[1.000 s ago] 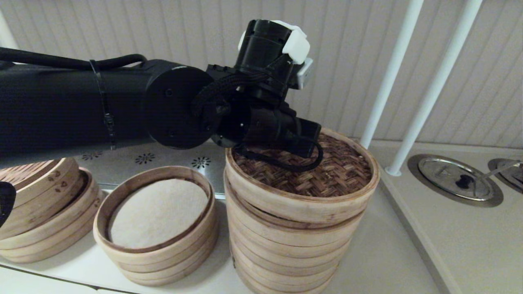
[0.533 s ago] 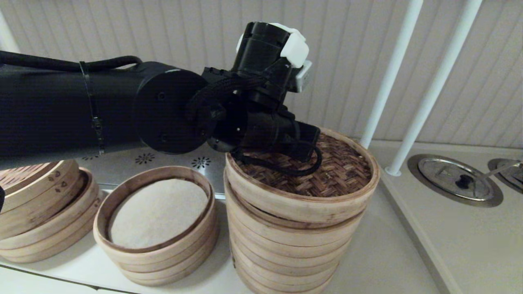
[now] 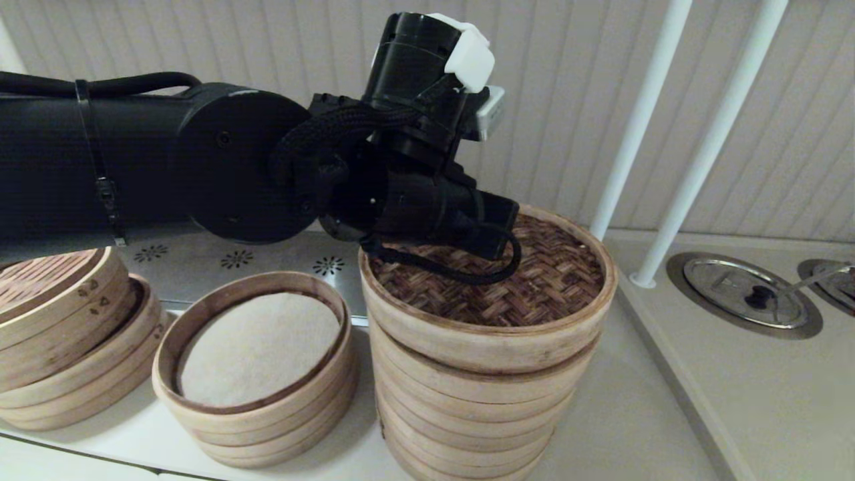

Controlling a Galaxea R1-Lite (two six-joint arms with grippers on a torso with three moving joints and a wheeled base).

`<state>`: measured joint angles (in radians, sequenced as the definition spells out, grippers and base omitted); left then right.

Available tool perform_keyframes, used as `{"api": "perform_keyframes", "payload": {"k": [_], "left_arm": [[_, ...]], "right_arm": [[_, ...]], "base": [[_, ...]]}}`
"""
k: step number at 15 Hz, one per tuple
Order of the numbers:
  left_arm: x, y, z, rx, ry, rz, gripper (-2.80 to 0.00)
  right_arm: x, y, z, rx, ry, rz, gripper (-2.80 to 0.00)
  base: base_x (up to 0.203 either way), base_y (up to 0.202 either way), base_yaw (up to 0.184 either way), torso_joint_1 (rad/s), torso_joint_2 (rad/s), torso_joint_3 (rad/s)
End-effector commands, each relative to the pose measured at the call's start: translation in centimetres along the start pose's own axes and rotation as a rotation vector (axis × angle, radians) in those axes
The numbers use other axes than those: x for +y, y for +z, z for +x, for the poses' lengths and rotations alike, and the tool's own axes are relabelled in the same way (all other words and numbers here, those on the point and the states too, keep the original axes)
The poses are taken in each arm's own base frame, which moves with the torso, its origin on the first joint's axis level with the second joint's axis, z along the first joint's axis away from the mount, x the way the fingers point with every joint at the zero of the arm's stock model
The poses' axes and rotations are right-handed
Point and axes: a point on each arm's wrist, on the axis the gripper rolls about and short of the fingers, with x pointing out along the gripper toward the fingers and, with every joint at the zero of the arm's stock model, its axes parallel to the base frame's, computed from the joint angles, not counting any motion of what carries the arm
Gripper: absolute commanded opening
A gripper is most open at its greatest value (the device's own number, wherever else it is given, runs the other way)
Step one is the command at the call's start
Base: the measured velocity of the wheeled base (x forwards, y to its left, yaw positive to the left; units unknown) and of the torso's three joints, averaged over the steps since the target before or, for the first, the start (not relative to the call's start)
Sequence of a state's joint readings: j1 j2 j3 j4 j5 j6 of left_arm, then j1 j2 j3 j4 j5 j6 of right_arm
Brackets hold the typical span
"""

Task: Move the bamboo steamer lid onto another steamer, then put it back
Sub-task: Put the steamer

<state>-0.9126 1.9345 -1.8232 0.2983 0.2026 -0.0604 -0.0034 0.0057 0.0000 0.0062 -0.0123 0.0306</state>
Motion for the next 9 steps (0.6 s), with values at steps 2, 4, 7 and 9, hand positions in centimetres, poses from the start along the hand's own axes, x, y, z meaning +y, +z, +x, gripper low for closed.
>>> {"api": "perform_keyframes", "payload": {"k": [2, 4, 7, 9], "left_arm": [[-0.1, 0.0, 0.0, -0.001, -0.001, 0.001, -2.80], [-0.5, -0.2, 0.2, 0.004, -0.010, 0.005, -2.80], [-1.0, 0.1, 0.1, -0.006, -0.019, 0.013, -2.80], [-1.3, -0.1, 0.3, 0.002, -0.024, 0.022, -2.80]], "right_arm": [[0.0, 0.0, 0.0, 0.002, 0.000, 0.000, -2.80], [0.0, 0.0, 0.0, 0.002, 0.000, 0.000, -2.80], [0.0, 0.0, 0.0, 0.002, -0.001, 0.000, -2.80], [0.0, 0.0, 0.0, 0.002, 0.000, 0.000, -2.80]], "base": [[0.000, 0.000, 0.000, 0.000, 0.00, 0.000], [0.000, 0.000, 0.000, 0.000, 0.00, 0.000], [0.000, 0.000, 0.000, 0.000, 0.00, 0.000], [0.000, 0.000, 0.000, 0.000, 0.00, 0.000]]}}
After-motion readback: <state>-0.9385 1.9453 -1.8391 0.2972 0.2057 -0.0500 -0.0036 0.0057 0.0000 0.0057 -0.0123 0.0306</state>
